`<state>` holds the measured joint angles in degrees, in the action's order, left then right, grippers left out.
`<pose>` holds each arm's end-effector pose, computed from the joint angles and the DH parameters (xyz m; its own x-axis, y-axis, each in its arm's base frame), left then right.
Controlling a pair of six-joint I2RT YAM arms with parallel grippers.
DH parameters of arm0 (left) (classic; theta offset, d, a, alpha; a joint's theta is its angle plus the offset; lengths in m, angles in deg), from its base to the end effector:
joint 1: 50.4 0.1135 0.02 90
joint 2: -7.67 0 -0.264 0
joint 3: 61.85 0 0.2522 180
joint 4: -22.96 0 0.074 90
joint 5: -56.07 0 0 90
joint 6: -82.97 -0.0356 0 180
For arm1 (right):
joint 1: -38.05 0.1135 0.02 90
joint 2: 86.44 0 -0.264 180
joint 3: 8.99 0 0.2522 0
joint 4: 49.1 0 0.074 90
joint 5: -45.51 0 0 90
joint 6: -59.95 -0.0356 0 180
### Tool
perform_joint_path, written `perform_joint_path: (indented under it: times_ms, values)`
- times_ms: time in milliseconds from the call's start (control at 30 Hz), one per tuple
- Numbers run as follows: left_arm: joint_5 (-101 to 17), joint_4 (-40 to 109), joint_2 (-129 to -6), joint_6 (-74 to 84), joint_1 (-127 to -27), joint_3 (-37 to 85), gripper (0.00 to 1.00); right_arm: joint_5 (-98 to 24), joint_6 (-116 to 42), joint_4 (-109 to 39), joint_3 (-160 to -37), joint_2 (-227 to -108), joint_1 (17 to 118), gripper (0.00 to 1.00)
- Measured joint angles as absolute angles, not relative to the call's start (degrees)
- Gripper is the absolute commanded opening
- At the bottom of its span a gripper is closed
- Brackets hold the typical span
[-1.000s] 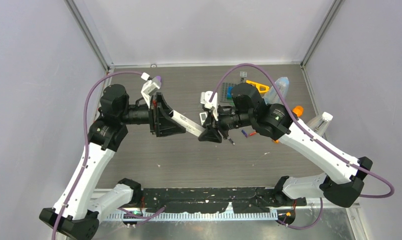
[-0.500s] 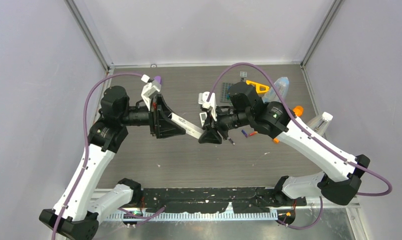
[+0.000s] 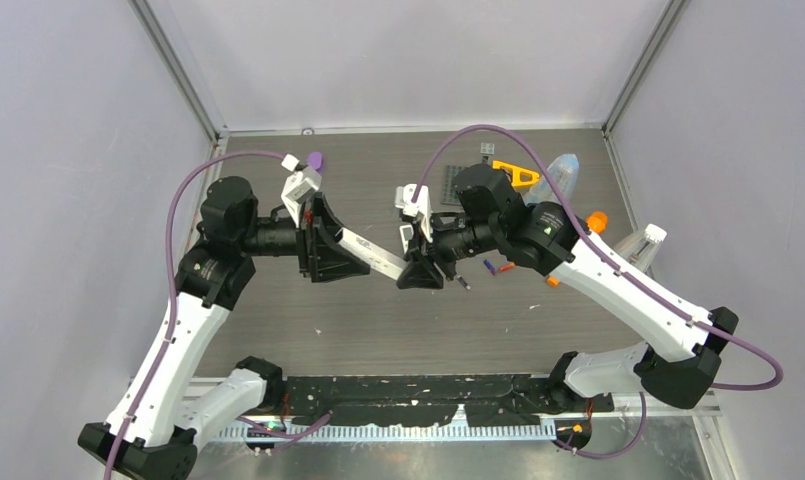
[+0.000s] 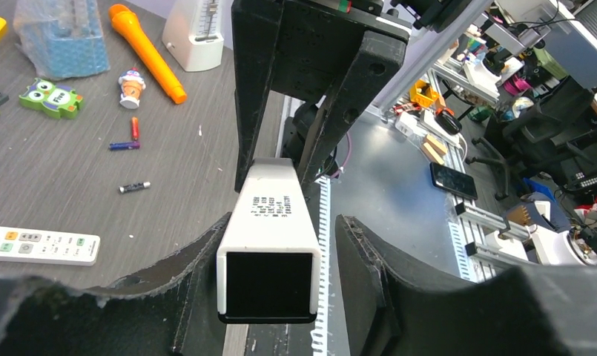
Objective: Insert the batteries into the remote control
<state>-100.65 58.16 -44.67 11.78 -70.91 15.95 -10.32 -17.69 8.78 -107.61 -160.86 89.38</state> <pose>0.1508 -0.0913 0.4160 -0.4680 0.0390 -0.8828 0.8827 0.0692 -0.4649 0.1501 0.2196 0.4138 -0.1377 -0.4555 -0.8795 -0.9904 0.0559 0.1261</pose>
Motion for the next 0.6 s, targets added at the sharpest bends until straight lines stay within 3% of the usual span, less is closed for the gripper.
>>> perform_joint_path:
  times_ms: [333,600]
  values:
    - [-100.3,57.1,-43.4,11.9,-70.9,14.9,0.36,-8.9,-20.6,7.0,-107.5,-160.8,89.6,0.11]
    - [-100.3,56.2,-43.4,12.5,-70.9,14.7,0.50,-8.9,-21.0,6.5,-107.5,-160.7,89.6,0.11]
